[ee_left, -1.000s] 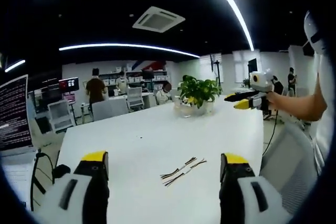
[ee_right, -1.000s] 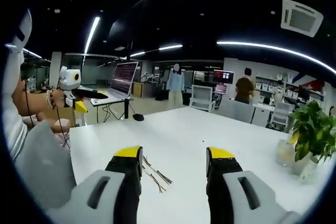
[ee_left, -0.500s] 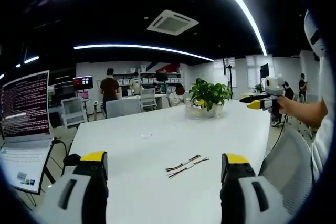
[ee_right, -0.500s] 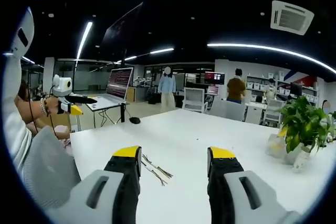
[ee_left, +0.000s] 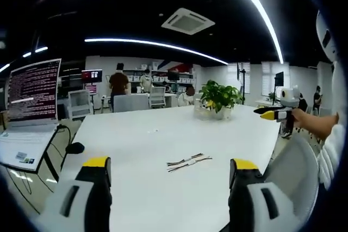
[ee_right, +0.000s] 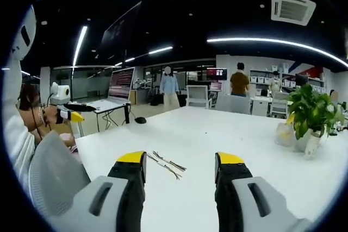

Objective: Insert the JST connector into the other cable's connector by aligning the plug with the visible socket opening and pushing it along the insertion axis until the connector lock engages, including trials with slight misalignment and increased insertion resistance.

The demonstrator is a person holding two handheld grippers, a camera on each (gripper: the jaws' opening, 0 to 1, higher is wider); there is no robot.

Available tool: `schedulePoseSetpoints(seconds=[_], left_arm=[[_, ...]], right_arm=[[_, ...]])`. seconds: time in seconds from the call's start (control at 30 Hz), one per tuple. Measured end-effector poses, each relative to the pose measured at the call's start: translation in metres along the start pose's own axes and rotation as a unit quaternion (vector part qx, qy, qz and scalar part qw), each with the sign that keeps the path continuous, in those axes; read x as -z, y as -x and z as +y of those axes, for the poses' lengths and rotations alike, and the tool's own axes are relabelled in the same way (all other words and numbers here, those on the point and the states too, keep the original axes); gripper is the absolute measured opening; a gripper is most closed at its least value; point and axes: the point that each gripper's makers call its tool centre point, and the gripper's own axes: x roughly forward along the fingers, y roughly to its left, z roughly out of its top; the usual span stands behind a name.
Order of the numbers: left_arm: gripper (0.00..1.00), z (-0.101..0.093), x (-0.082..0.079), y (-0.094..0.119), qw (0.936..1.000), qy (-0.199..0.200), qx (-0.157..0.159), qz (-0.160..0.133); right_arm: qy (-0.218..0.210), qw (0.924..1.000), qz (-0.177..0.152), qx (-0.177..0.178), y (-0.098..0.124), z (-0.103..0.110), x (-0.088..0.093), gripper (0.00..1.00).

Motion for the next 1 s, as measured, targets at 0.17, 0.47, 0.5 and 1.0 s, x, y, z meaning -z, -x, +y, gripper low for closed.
schedulePoseSetpoints(seconds=[0.17, 0.47, 0.5, 1.0], left_arm=[[0.87, -0.008, 0.008, 0.002, 0.9999, -0.006, -0.003, 0.010], [0.89, -0.021, 0.020, -0.004, 0.9998, 0.011, 0.004, 0.017], [0.89, -0.023, 0.022, -0.005, 0.9997, 0.015, 0.007, 0.019], [0.90, -0.033, 0.038, -0.003, 0.9983, 0.034, 0.026, 0.040]], right_arm=[[0.002, 1.0000, 0.004, 0.001, 0.003, 0.003, 0.004, 0.48], [0.014, 0.9995, 0.027, -0.007, 0.002, 0.014, 0.019, 0.49], [0.012, 0.9995, 0.028, -0.008, 0.002, 0.015, 0.020, 0.49], [-0.001, 0.9983, 0.058, -0.005, 0.001, 0.014, 0.043, 0.49]])
